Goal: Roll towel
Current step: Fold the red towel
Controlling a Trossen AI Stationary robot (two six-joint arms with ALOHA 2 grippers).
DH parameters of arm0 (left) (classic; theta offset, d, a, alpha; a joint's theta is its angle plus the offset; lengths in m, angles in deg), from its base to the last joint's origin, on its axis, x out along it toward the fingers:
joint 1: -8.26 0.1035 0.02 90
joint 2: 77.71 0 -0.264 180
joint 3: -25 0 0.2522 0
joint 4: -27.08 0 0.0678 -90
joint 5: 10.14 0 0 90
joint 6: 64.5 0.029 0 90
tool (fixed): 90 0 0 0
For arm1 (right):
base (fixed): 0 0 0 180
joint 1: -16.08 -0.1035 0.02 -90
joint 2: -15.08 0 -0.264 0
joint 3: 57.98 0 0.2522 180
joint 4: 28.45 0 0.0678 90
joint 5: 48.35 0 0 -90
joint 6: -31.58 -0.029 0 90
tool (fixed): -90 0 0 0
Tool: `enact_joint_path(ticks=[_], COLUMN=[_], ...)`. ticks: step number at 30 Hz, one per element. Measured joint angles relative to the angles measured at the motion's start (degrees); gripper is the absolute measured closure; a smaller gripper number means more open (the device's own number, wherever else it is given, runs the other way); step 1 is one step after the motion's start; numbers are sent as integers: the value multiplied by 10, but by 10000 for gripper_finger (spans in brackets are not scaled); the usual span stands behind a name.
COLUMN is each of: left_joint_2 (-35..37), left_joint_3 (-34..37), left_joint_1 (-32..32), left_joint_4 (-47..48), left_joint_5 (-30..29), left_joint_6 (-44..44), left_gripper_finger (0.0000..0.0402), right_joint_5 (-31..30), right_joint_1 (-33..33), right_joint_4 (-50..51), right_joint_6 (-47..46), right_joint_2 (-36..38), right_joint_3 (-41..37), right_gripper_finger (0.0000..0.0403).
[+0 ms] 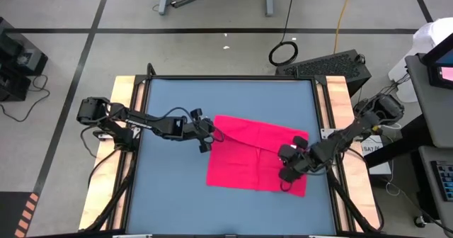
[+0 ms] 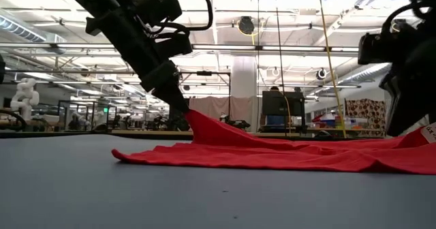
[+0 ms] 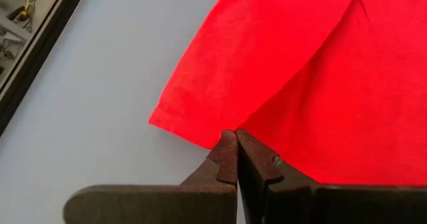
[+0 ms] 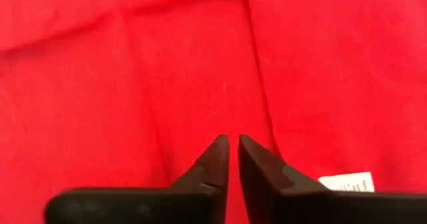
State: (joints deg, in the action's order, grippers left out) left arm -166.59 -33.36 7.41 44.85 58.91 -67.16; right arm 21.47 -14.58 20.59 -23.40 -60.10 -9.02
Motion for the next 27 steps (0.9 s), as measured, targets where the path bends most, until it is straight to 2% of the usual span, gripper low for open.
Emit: enact_joint_path(ticks=[4,8,11,16,19,23,27], left_joint_2=[0,0,0,0,0,0,0], left_joint_3=[0,0,0,0,0,0,0], left_joint_1=[-4,-4,-5,-8,-8,-9,-12], left_joint_4=[0,0,0,-2,-1,-1,-1], left_joint_5=[4,4,7,12,13,14,14], left_joint_6=[0,-1,-1,-1,-11,-14,-14], left_gripper_finger=[402,402,402,402,402,402,402], right_joint_5=[6,14,26,10,10,11,8], right_joint_1=[2,-5,-7,-5,-15,-53,-102], right_joint_4=[0,39,131,309,371,385,370], right_joint_6=[36,22,-16,-70,-72,-39,-41], right_joint_2=[0,9,16,21,22,22,22], right_joint_3=[0,0,16,73,109,123,94], right_gripper_finger=[390,363,326,262,237,222,220])
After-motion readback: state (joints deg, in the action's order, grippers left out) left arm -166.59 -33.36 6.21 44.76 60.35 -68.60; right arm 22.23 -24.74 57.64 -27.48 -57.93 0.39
